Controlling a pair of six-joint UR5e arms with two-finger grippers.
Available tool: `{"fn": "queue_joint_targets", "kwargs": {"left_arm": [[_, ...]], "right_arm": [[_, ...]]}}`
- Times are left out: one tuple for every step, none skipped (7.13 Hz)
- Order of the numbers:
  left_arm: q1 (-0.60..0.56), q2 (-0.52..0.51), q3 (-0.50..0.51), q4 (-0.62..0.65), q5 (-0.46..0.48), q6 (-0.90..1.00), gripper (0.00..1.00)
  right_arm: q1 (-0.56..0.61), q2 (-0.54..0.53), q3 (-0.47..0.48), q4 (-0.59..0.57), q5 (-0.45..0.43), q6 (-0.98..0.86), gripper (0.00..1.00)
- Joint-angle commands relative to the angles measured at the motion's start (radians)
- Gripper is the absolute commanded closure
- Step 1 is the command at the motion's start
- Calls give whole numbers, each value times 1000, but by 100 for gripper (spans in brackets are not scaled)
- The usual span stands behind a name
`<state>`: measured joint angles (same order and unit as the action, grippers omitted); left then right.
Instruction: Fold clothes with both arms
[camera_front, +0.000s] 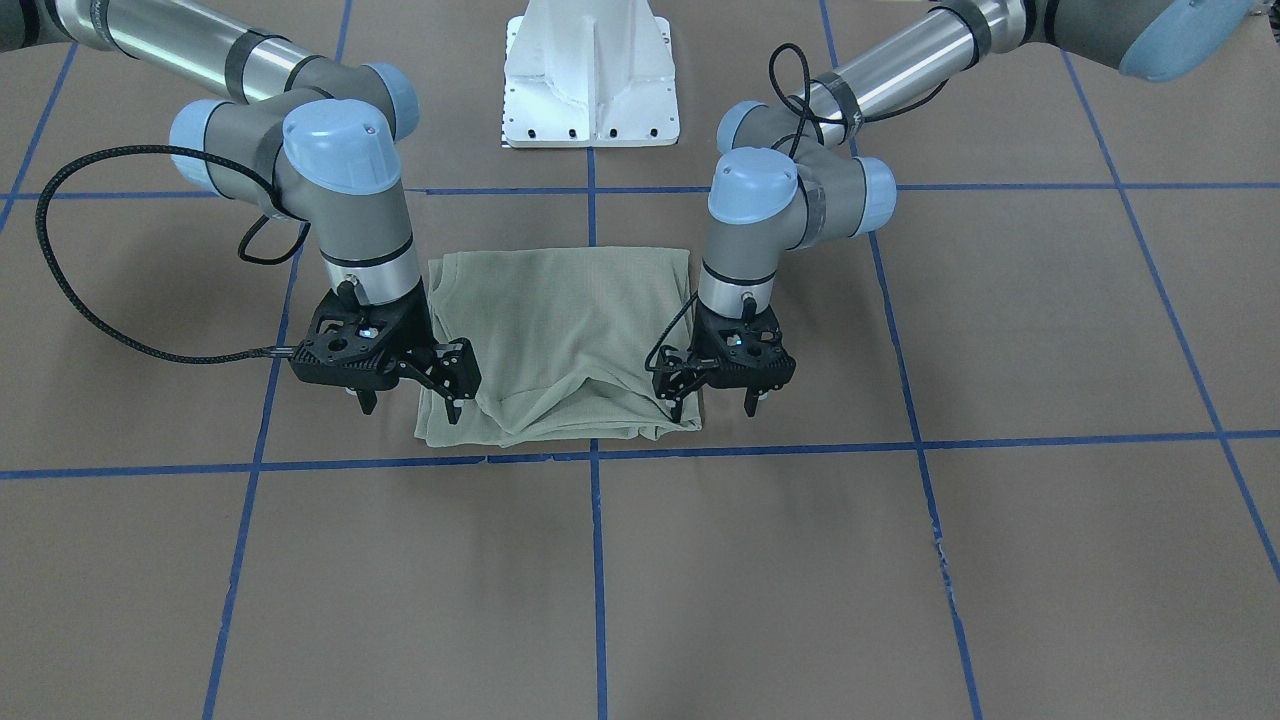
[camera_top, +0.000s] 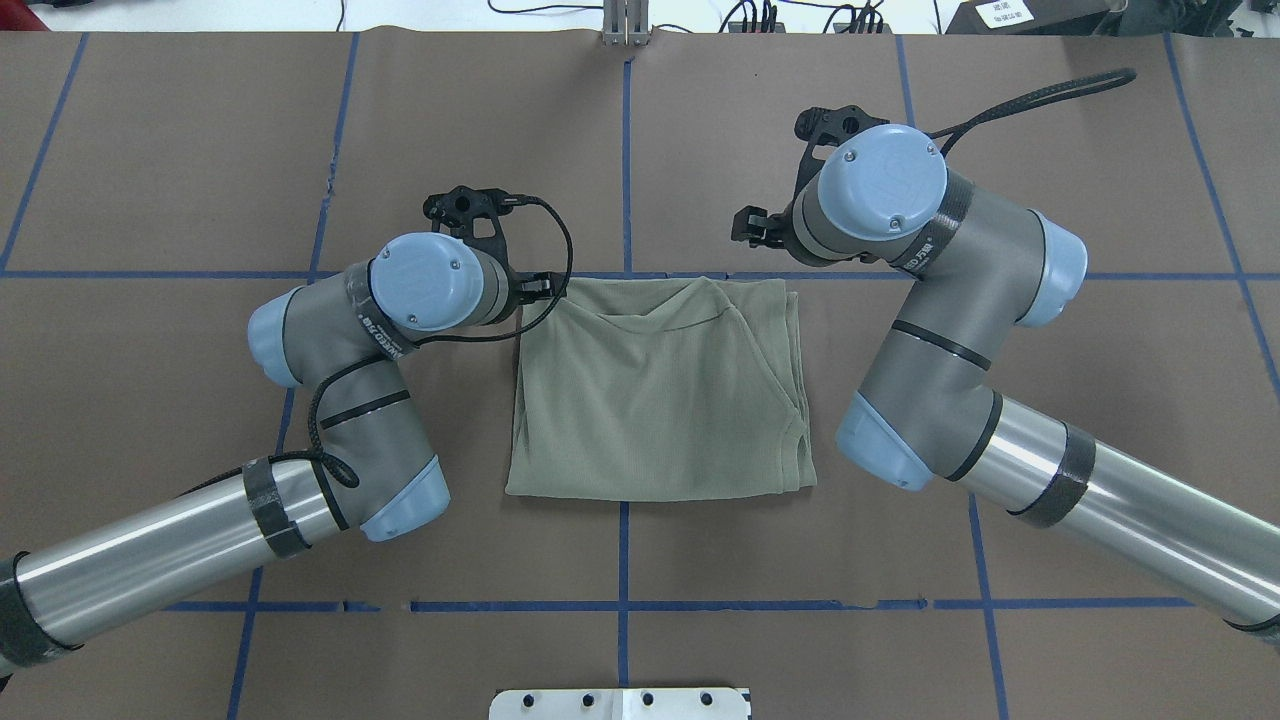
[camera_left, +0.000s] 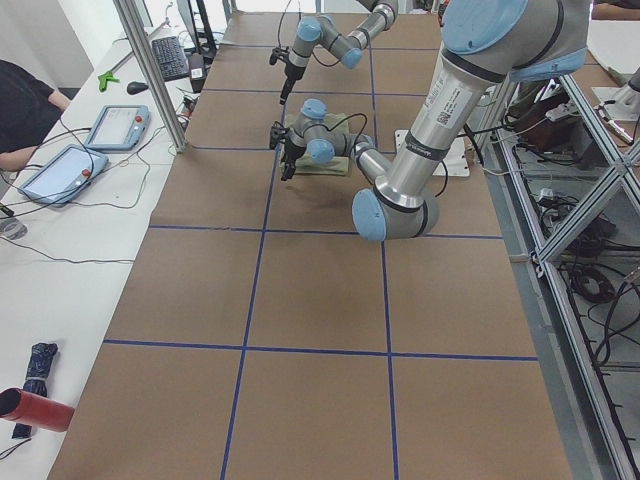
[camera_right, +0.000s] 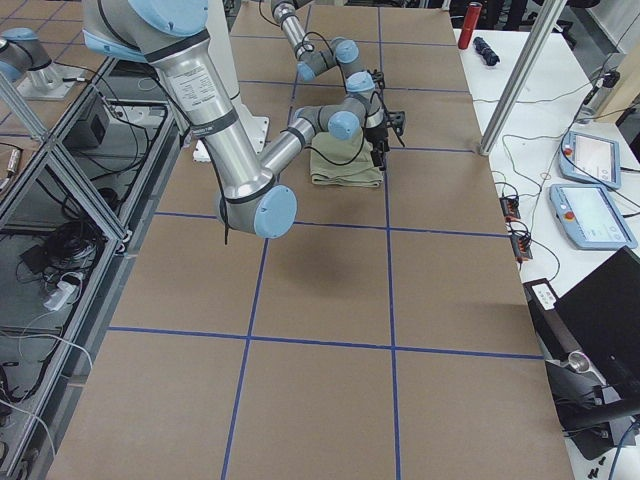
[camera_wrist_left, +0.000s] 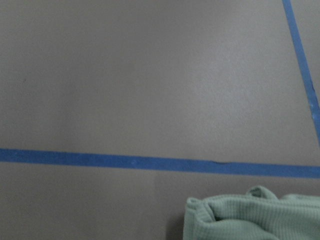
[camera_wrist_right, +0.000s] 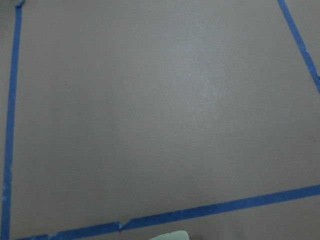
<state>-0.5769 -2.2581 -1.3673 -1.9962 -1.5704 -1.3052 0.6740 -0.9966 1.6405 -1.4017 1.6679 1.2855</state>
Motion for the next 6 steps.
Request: {"fn": "queue_joint_targets", "kwargs": {"left_arm": [[-52, -44, 89, 2, 1, 0, 0], [-60, -46, 80, 5, -10, 7, 0], [-87, -41, 21, 22, -55, 86, 0], [-125, 13, -119, 118, -127, 159, 0], [-144, 87, -323, 264, -154, 264, 0], [-187, 154, -514, 415, -199, 373, 0]], "right_arm": [[1, -7, 1, 1, 0, 0, 0], [1, -11, 1, 4, 6, -2, 0], [7, -8, 1, -5, 21, -8, 0], [56, -10, 5, -34, 105, -94, 0], [125, -11, 48, -145, 189, -236, 0], [209, -23, 120, -301, 254, -452, 0]]}}
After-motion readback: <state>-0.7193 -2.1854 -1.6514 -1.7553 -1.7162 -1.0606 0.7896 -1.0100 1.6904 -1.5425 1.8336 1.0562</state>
